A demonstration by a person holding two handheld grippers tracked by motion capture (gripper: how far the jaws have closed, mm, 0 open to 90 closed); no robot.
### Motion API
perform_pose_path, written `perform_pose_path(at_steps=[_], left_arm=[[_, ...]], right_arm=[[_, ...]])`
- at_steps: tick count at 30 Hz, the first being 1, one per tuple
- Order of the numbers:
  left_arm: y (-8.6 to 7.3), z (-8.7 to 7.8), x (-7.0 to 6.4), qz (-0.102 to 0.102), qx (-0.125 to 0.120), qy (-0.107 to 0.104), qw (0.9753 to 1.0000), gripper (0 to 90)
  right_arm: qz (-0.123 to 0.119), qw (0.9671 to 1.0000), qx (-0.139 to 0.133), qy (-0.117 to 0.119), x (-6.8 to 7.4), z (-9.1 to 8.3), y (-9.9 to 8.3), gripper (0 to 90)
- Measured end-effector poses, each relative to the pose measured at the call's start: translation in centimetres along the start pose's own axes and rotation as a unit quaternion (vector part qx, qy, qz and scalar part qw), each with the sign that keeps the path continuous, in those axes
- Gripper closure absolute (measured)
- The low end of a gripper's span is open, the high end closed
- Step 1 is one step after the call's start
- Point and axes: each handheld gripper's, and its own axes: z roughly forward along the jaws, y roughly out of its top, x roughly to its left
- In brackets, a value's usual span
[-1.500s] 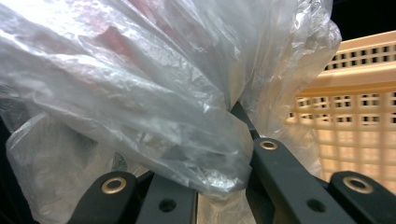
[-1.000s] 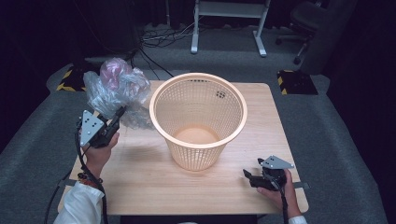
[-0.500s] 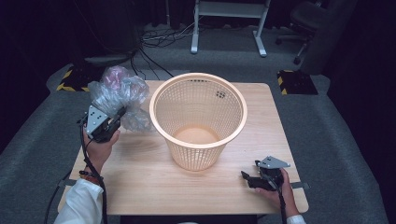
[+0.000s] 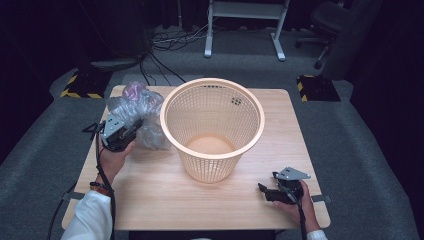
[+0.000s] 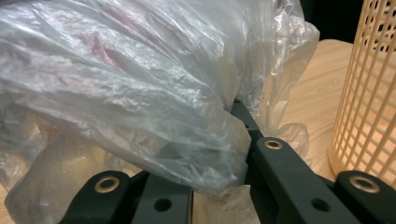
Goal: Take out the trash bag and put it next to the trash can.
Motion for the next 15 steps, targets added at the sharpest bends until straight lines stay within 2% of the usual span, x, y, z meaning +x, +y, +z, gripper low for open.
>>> perform_pose_path(at_steps=[8,13,15], left_arm=[[-0.9,1.6,0.0,-0.017,0.038,-0.012,0.9991,77.3],[-1.6,2.6,-0.4,-0.014,0.067,-0.022,0.9974,75.7],[-1.9,2.9,-0.6,-0.005,0.068,-0.017,0.9975,74.8]], right_arm=[[0.001,1.0000,0.000,0.001,0.0,0.0,0.0,25.4],[0.001,1.0000,0.001,0.001,0.0,0.0,0.0,25.3],[0.002,1.0000,0.000,0.001,0.0,0.0,0.0,25.3]])
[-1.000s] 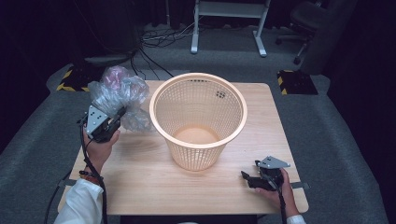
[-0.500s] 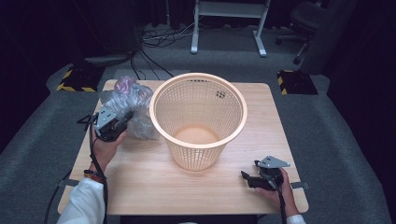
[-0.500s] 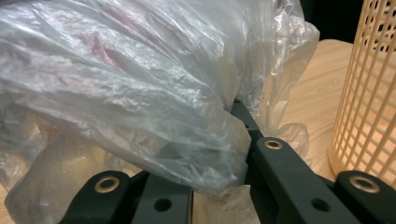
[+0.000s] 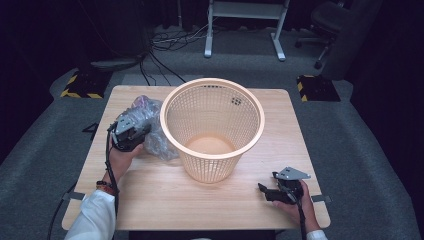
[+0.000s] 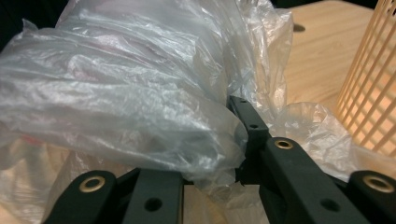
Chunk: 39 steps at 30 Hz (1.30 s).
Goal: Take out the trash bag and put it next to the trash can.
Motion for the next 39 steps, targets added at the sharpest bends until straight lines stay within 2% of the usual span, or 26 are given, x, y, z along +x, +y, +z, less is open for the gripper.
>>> perform_pose_path(at_steps=[2,5,7,15,17,23,27,30,33,36,39], left_arm=[[-0.2,0.4,-0.2,0.010,0.015,-0.002,0.9998,74.0],[-0.4,0.9,-0.6,0.013,0.027,-0.008,0.9995,71.7],[-0.5,1.2,-0.8,0.016,0.034,-0.004,0.9993,69.4],[-1.1,1.9,-0.9,0.004,0.062,-0.018,0.9979,56.2],[-1.1,1.9,-0.8,0.004,0.063,-0.019,0.9978,52.3],[-0.4,0.8,-0.5,-0.016,0.039,-0.016,0.9990,38.1],[-0.1,0.2,-0.4,-0.017,0.039,-0.017,0.9990,30.3],[0.2,-0.5,-0.5,-0.010,0.039,-0.011,0.9991,25.3],[0.4,-1.0,-0.7,-0.012,0.040,-0.021,0.9989,22.5],[0.7,-1.6,-1.2,0.005,0.049,-0.005,0.9987,17.7],[1.1,-2.4,-1.4,0.014,0.042,-0.007,0.9990,16.8]], right_arm=[[0.000,1.0000,0.000,0.000,0.0,0.0,0.0,25.3],[0.000,1.0000,0.001,0.001,0.0,0.0,0.0,25.3],[0.001,1.0000,0.001,0.001,0.0,0.0,0.0,25.2],[0.003,1.0000,0.002,0.002,-0.1,0.0,0.0,25.0],[0.003,1.0000,0.002,0.002,-0.1,0.0,0.0,25.0],[0.001,1.0000,0.001,0.001,0.0,0.0,0.0,25.3],[0.002,1.0000,0.001,0.001,0.0,0.0,0.0,25.3],[0.001,1.0000,0.001,0.001,0.0,0.0,0.0,25.4],[0.001,1.0000,0.000,0.000,0.0,0.0,0.0,25.4],[0.001,1.0000,0.001,0.001,0.0,0.0,0.0,25.4],[0.002,1.0000,0.001,0.001,-0.1,0.0,0.0,25.5]])
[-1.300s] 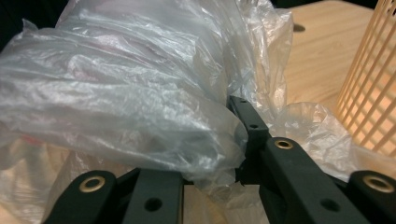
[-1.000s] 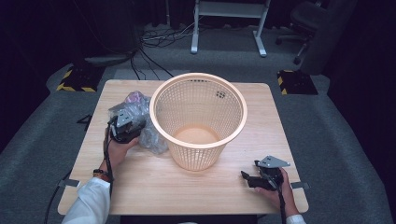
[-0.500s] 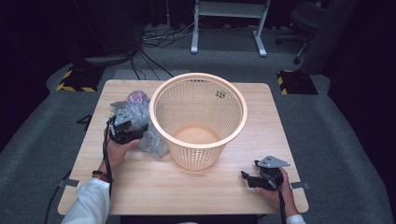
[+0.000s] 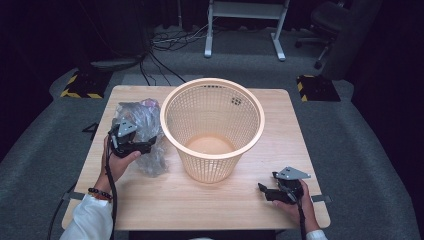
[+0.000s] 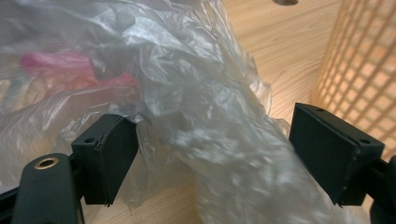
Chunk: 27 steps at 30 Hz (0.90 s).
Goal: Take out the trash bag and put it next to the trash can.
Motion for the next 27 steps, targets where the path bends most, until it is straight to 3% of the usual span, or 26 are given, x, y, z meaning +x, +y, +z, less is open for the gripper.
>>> perform_pose_path(at_steps=[3,10,15,17,19,21,27], left_arm=[[0.4,-0.7,-0.3,0.001,-0.010,-0.002,0.9999,17.0],[0.8,-1.7,-1.4,0.017,-0.007,-0.006,0.9998,16.4],[1.2,-2.9,-1.9,0.033,-0.006,0.010,0.9994,16.2],[1.2,-3.3,-2.1,0.039,0.006,-0.004,0.9992,15.8],[1.1,-3.6,-2.5,0.047,0.013,-0.005,0.9988,15.8],[1.0,-3.7,-2.8,0.058,0.026,-0.024,0.9977,15.8],[0.5,-4.7,-4.0,0.091,0.033,-0.034,0.9947,16.0]], right_arm=[[0.000,1.0000,0.000,0.000,0.0,0.0,0.0,25.6],[0.000,1.0000,0.000,0.000,0.0,0.0,0.0,25.7],[0.000,1.0000,0.000,0.001,0.0,0.0,0.0,25.7],[0.000,1.0000,0.000,0.000,0.0,0.0,0.0,25.7],[0.000,1.0000,0.000,0.001,0.0,0.0,0.0,25.7],[0.000,1.0000,0.000,0.001,0.0,0.0,0.0,25.7],[0.000,1.0000,0.000,0.001,0.0,0.0,0.0,25.7]])
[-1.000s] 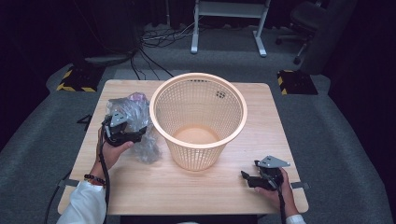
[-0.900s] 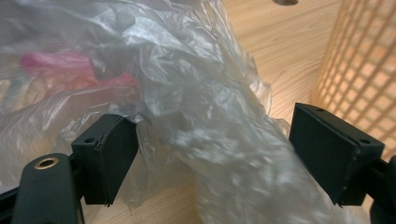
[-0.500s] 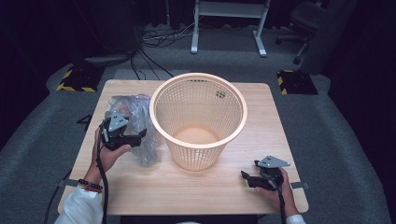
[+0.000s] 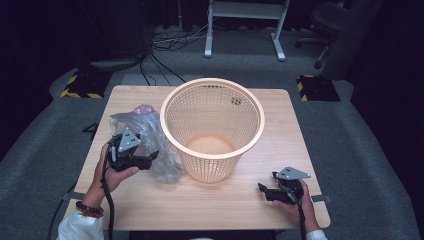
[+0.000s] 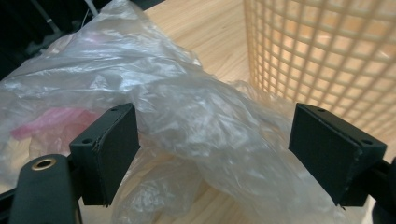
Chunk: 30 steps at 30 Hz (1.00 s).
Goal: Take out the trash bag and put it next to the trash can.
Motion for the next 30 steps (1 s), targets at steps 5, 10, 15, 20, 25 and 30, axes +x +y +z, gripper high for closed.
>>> perform_pose_path(at_steps=[5,10,15,20,25,30], left_arm=[[-0.7,-0.5,-1.1,0.022,0.012,-0.008,0.9997,15.8],[-1.8,-0.9,-2.0,0.036,0.024,-0.011,0.9990,15.8],[-3.1,-1.0,-2.7,0.046,0.038,-0.020,0.9980,15.9],[-4.9,-0.7,-3.9,0.058,0.061,-0.035,0.9958,15.9],[-6.9,-0.6,-5.0,0.063,0.083,-0.057,0.9929,15.9],[-8.8,-0.3,-5.4,0.056,0.104,-0.061,0.9911,16.1]], right_arm=[[0.000,1.0000,0.000,0.000,0.0,0.0,0.0,25.7],[0.000,1.0000,0.000,0.000,0.0,0.0,0.0,25.6],[0.001,1.0000,0.000,0.000,0.0,0.0,0.0,25.6],[0.001,1.0000,0.000,0.000,0.0,0.0,0.0,25.7],[0.001,1.0000,0.000,0.000,0.0,0.0,0.0,25.6],[0.002,1.0000,0.000,0.000,0.0,0.0,0.0,25.6]])
